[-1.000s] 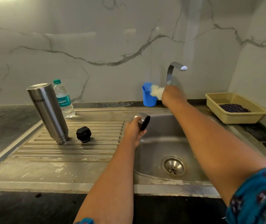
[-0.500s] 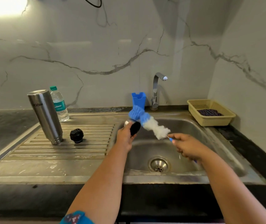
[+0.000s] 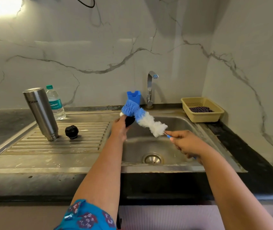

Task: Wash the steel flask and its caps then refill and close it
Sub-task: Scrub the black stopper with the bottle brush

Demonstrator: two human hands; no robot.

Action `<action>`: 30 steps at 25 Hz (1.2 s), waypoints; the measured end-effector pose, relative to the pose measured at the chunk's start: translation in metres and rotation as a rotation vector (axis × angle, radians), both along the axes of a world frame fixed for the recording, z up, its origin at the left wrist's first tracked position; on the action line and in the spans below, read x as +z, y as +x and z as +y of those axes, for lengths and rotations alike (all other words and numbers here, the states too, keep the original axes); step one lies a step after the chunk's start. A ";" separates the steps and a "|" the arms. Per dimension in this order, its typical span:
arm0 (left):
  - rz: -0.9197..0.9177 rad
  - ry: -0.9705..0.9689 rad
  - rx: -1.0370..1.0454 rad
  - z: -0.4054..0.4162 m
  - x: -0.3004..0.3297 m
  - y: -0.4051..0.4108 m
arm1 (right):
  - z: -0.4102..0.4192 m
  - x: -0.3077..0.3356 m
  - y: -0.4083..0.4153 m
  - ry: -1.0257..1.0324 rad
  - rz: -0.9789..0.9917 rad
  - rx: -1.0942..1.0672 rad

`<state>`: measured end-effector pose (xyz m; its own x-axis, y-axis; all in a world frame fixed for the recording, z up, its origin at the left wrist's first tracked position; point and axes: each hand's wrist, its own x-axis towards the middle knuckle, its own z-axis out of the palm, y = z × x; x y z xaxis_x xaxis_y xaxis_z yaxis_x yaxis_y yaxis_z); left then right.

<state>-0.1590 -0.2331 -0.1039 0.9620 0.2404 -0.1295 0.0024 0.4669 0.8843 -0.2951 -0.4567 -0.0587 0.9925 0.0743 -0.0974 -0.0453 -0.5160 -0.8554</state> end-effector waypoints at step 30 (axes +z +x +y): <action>-0.072 -0.247 0.113 0.035 -0.018 0.040 | 0.005 -0.024 0.086 0.135 0.126 0.115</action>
